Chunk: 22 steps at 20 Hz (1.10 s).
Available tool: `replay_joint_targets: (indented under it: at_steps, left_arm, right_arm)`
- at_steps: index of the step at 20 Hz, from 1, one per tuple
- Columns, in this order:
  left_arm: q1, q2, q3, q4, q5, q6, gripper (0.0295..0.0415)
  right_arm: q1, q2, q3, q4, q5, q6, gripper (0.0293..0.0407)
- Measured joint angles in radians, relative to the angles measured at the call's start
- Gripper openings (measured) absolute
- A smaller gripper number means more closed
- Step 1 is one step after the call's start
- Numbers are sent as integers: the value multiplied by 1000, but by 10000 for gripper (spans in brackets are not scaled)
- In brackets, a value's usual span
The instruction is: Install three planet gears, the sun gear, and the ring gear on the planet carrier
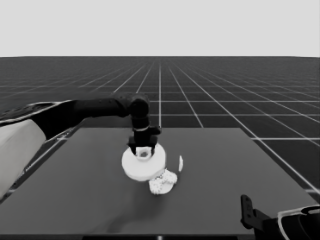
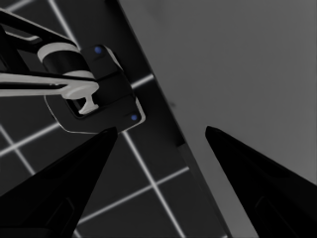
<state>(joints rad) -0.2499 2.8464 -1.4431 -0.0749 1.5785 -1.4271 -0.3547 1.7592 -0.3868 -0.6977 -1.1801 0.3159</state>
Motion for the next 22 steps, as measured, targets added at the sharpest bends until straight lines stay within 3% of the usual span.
replay_joint_targets:
  at_steps: [3,7,8,9,11,22]
  left_arm:
    - [7,191,-191,8,1,32,348]
    - [9,231,-249,10,3,51,348]
    - [115,229,-241,136,-21,44,348]
    - [206,234,-259,211,-35,55,348]
    - [284,246,-305,277,-55,84,348]
    - [316,256,-335,308,-70,134,348]
  right_arm:
    - [0,0,0,0,0,0,385]
    - [0,0,0,0,0,0,385]
    - [0,0,0,0,0,0,385]
    - [0,0,0,0,0,0,385]
    - [0,0,0,0,0,0,385]
    - [0,0,0,0,0,0,385]
